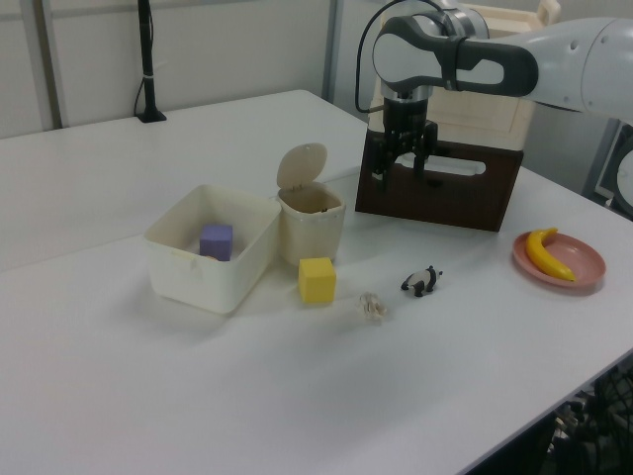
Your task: Grab it up and put it in the trash
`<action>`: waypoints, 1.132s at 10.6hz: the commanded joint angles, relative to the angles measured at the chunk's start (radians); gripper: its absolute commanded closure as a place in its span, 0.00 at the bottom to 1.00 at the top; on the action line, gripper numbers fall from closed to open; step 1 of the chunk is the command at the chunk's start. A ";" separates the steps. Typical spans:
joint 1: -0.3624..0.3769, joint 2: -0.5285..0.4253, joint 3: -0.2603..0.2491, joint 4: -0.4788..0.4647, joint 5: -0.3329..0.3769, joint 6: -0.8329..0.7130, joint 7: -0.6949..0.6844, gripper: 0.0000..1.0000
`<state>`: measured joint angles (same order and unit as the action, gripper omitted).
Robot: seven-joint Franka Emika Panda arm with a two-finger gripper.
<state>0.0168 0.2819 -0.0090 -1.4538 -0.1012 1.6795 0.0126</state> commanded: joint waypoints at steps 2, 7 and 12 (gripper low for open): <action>0.003 -0.024 -0.006 -0.019 0.008 0.008 -0.045 0.03; 0.014 -0.018 0.006 -0.049 0.011 0.009 -0.066 0.03; 0.115 -0.018 0.008 -0.169 0.008 -0.001 -0.089 0.03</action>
<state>0.0747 0.2840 0.0068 -1.5382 -0.0992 1.6794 -0.0495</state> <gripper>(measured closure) 0.031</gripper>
